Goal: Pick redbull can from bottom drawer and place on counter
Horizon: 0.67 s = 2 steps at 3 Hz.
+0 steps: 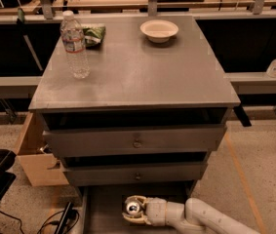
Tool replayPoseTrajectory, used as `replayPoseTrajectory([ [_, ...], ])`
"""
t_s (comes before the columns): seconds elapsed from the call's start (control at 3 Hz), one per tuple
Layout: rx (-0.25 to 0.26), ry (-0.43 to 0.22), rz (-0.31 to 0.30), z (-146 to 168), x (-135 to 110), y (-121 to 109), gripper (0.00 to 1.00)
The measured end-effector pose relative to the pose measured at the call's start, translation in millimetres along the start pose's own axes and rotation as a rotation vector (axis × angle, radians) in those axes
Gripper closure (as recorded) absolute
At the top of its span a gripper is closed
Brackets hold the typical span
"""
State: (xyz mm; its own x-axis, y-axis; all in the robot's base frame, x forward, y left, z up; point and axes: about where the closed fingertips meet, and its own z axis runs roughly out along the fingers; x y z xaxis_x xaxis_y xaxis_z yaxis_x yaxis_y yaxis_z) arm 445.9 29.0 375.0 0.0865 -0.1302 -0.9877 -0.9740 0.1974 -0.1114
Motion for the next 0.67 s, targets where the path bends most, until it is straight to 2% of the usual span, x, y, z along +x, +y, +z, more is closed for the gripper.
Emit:
replayPoseTrajectory([
  [0.33, 0.073, -0.001, 0.048, -42.6, -84.5, 2.5, 1.00],
  [0.67, 0.139, -0.007, 0.097, -80.9, -182.0, 21.8, 1.00],
])
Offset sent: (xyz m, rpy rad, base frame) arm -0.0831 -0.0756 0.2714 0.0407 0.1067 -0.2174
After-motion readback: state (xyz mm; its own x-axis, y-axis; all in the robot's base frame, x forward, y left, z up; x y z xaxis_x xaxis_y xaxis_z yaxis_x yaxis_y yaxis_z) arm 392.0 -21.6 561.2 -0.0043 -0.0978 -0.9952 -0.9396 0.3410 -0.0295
